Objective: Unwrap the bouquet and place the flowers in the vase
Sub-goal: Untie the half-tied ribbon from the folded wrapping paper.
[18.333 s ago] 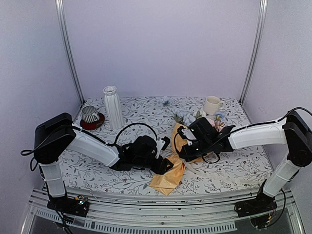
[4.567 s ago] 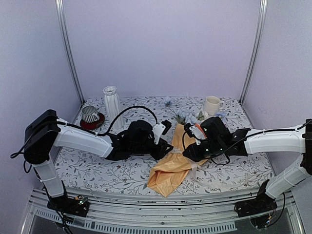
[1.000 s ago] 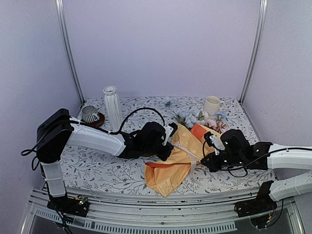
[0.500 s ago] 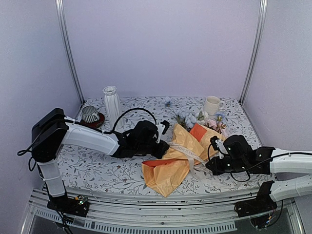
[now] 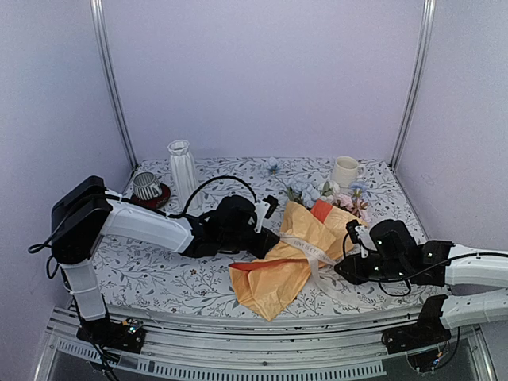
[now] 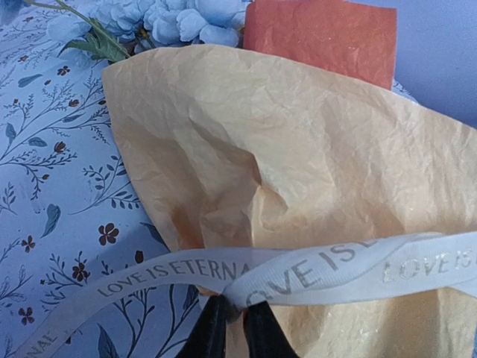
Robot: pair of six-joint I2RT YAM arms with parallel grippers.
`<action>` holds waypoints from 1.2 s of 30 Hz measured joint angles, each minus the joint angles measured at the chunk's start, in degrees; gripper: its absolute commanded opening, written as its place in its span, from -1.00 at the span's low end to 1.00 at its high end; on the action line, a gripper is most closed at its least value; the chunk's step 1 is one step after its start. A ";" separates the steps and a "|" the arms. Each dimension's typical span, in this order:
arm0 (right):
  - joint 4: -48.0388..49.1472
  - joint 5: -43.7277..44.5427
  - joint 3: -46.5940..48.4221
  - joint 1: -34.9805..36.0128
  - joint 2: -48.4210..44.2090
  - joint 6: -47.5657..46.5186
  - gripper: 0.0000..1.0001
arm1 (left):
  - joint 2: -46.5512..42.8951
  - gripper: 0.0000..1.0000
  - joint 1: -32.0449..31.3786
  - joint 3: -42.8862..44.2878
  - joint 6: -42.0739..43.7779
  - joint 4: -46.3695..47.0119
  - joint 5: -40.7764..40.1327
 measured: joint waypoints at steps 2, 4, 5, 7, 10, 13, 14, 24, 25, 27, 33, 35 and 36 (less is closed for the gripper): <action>-0.20 0.07 1.16 0.00 -0.48 -1.16 -0.49 | 0.00 -0.74 0.00 -0.02 0.13 0.37 0.70; -0.15 0.17 2.36 0.00 -0.72 -2.01 -0.48 | 0.00 -0.73 0.00 -0.02 0.20 0.55 1.09; -0.11 0.24 3.02 0.00 -0.76 -2.62 -0.48 | 0.00 -0.73 0.00 -0.02 0.20 0.57 1.22; -0.07 0.37 4.37 0.00 -0.74 -3.78 -0.48 | 0.00 -0.73 0.00 -0.04 0.28 0.57 1.51; 0.13 0.72 6.29 0.00 -0.59 -5.27 -0.48 | 0.00 -0.73 0.00 -0.04 0.37 0.57 2.01; 0.83 1.38 7.74 0.00 -0.33 -6.49 -0.47 | 0.00 -0.73 0.00 -0.07 0.39 0.57 2.36; 1.03 1.55 8.11 0.00 -0.24 -6.91 -0.46 | 0.00 -0.73 0.00 -0.07 0.39 0.57 2.40; 4.63 0.42 10.67 0.00 3.98 -10.51 -0.44 | 0.00 -0.73 0.00 -0.13 0.48 0.63 3.10; 5.16 -0.17 11.02 0.00 4.83 -10.97 -0.44 | 0.00 -0.74 0.00 -0.13 0.55 0.70 3.26; 6.12 -1.66 11.87 0.00 6.75 -11.82 -0.44 | 0.00 -0.73 0.00 -0.33 0.61 1.18 3.63; 7.93 -4.74 16.52 0.04 16.20 -13.88 -0.46 | -0.09 -0.74 0.00 -1.07 0.81 2.25 4.15; 8.13 -5.27 17.79 0.04 19.15 -14.10 -0.46 | -0.09 -0.73 0.00 -1.14 0.85 2.32 4.33; 8.15 -5.57 18.18 0.04 20.28 -14.14 -0.46 | -0.09 -0.73 0.00 -1.20 0.85 2.36 4.39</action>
